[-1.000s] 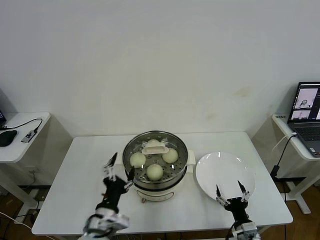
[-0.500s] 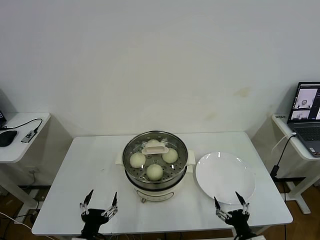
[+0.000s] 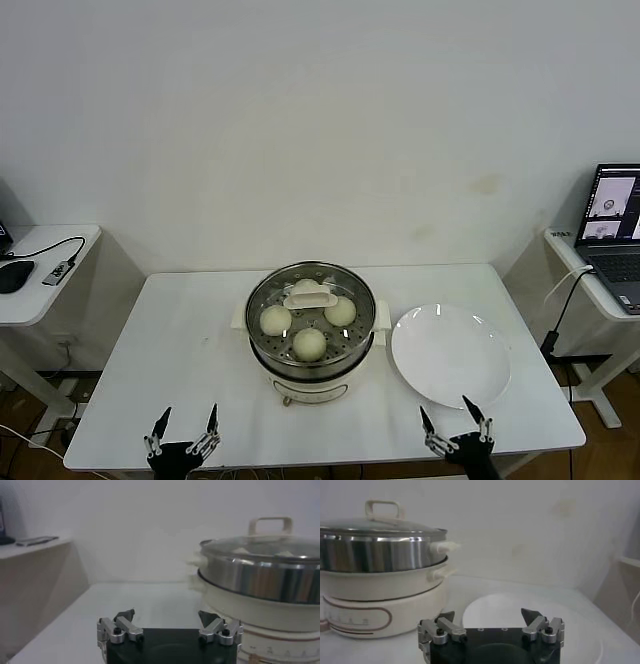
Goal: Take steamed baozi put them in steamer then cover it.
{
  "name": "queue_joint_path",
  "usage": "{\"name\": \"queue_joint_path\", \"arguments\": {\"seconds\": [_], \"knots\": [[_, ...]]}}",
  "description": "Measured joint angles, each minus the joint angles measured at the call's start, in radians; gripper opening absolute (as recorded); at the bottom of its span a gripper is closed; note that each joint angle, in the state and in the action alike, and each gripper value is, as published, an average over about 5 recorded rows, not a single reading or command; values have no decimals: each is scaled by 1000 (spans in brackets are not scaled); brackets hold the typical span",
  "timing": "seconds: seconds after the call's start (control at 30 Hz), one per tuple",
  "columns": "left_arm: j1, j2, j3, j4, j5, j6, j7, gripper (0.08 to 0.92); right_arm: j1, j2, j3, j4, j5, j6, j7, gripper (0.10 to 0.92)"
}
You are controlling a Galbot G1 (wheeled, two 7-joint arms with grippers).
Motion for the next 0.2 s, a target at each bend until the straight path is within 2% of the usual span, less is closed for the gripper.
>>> {"name": "queue_joint_path", "arguments": {"seconds": [0.2], "knots": [[13, -3, 0, 3, -16, -9, -4, 823, -12, -4, -3, 1, 4, 2, 1, 823]]}}
